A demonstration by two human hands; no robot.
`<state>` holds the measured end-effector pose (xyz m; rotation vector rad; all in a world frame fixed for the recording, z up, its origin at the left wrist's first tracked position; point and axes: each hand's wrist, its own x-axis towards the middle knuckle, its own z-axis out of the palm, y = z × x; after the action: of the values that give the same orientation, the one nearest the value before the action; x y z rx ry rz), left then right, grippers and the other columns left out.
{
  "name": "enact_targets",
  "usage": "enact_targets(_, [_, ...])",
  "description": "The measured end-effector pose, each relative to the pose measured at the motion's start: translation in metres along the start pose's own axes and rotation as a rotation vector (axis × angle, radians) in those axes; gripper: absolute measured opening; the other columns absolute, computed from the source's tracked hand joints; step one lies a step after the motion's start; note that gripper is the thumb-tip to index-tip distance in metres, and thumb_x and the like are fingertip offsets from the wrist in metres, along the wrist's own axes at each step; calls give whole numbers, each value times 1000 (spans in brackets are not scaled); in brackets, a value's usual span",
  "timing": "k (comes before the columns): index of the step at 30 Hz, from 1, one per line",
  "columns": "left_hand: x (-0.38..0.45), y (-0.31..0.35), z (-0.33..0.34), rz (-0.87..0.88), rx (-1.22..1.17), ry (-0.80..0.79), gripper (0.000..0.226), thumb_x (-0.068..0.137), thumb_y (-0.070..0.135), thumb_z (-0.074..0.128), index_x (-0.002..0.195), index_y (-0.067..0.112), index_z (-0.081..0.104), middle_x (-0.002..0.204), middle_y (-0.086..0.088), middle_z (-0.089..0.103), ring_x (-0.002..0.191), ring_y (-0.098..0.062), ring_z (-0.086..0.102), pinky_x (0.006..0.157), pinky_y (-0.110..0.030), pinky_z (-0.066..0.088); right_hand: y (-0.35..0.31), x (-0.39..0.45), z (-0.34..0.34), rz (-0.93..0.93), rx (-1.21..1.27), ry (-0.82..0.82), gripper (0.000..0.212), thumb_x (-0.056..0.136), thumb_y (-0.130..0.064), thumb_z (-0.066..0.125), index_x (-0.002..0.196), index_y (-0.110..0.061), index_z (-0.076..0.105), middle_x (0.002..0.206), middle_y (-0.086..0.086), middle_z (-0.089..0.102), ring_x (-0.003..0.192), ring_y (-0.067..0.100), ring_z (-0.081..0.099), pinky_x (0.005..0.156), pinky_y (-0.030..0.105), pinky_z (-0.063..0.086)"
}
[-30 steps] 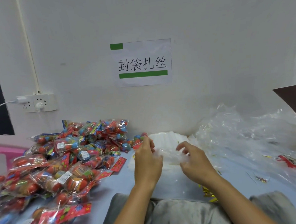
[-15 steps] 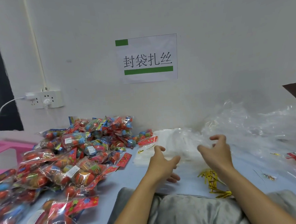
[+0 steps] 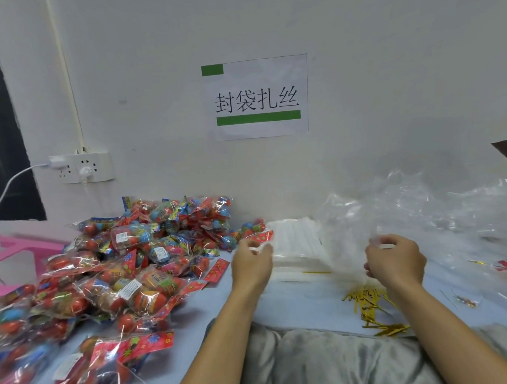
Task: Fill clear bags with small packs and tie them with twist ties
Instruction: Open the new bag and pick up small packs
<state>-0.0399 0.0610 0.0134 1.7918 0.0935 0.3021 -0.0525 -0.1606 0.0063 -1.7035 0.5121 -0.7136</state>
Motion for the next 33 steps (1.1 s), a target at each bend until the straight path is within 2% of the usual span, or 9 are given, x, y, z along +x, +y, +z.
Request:
enact_targets(2, [8,-6,-14,-31,161,165,22,96,24,55,114,11,56,123,-9,53,97,-25,56,84,-36,51,0,2,-1,47,94,48,28,91,-9,62,118,-12,63,75,10,72,65,23,74,80,47,62])
enact_targets(5, [14,-14,-27,-155,275,175,39,95,19,49,129,2,53,137,-15,36,104,-33,54,94,-42,51,-5,0,-1,12,199,39,46,89,-5,61,134,-13,54,83,7,72,88,28,73,87,47,58])
enact_targets(8, [16,-20,-27,-181,348,158,44,93,13,47,133,-7,53,146,-18,29,118,-38,51,99,-43,48,-9,-5,1,-81,178,-17,61,91,-7,62,146,-21,41,107,4,65,92,18,64,71,32,48])
enact_targets(11, [13,-22,-26,-162,428,131,43,95,13,48,137,6,53,154,-13,24,127,-35,46,101,-34,39,-10,-10,2,-177,166,-49,55,92,-5,60,141,-21,42,103,2,60,83,3,55,60,24,41])
enact_targets(15, [12,-22,-28,-196,520,141,46,93,17,50,138,21,50,149,-13,24,123,-34,45,100,-37,37,-9,-11,5,-212,146,-105,42,92,-2,57,129,-22,50,93,-3,58,82,5,55,61,25,42])
enact_targets(19, [14,-21,-27,-274,451,137,50,90,13,50,139,23,45,138,-20,26,98,-35,43,91,-36,42,-6,-13,9,-233,118,-181,36,93,-2,55,121,-25,54,94,-3,59,83,10,58,55,26,41])
enact_targets(24, [24,-26,-27,-298,307,182,49,90,8,51,138,6,41,139,-25,40,132,-37,32,85,-36,41,-4,-17,12,-244,92,-253,35,92,-2,55,117,-27,56,94,-2,61,83,14,60,55,28,44])
enact_targets(28, [25,-28,-25,-311,70,258,53,92,9,54,143,1,41,144,-22,41,125,-39,46,99,-42,45,-4,-19,14,-256,68,-291,35,93,-2,54,116,-27,57,94,-1,61,82,17,60,56,29,44])
enact_targets(33, [29,-29,-22,-290,-130,377,32,85,3,63,114,-9,59,126,-22,59,107,-39,58,81,-44,52,-6,-23,16,-266,56,-321,35,92,-1,54,116,-27,57,95,0,61,77,15,59,57,27,44])
